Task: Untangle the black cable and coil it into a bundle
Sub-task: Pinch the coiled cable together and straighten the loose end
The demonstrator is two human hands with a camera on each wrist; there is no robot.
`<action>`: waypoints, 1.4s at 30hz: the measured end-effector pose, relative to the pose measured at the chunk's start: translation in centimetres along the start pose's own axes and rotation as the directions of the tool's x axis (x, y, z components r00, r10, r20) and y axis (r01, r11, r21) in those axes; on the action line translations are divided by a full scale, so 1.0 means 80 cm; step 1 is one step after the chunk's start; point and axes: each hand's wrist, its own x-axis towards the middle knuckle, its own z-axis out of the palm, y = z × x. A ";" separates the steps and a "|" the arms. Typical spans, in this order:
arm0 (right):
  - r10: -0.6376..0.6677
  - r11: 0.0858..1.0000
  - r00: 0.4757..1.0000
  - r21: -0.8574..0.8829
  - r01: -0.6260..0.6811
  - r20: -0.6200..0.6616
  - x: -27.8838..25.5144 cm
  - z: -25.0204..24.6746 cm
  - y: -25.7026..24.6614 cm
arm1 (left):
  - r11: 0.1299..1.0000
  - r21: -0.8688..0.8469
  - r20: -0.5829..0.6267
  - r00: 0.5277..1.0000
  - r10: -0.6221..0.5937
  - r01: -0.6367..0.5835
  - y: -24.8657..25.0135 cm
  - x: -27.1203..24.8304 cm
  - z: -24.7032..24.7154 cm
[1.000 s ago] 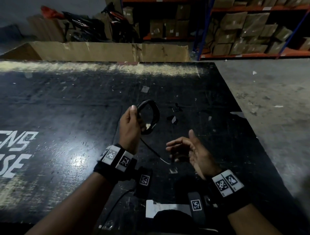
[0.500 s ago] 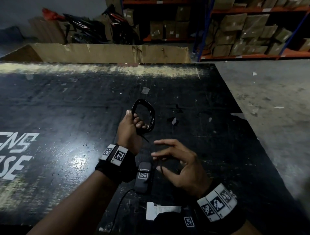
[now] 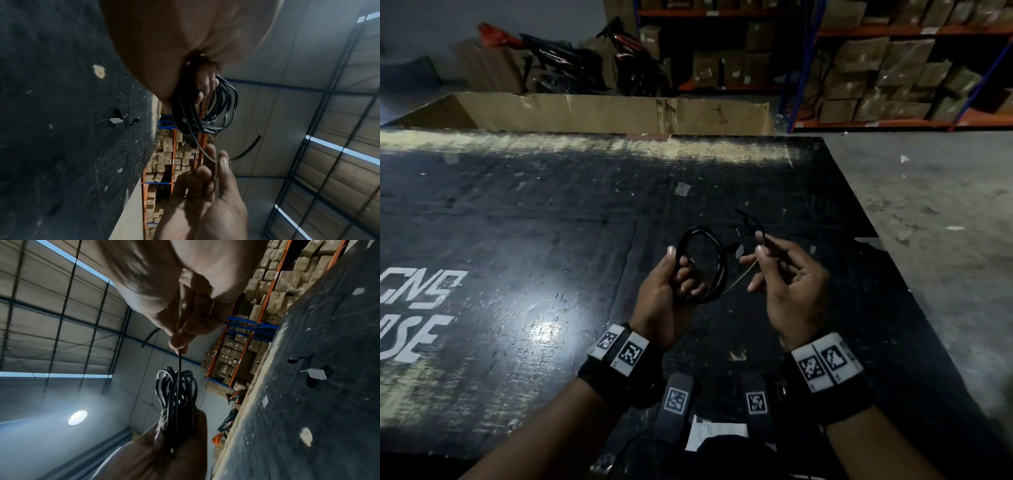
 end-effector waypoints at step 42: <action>0.206 0.906 0.920 0.291 -0.309 0.334 0.013 -0.035 0.044 | 0.783 0.622 0.370 0.876 -0.311 0.015 0.012 -0.002 0.006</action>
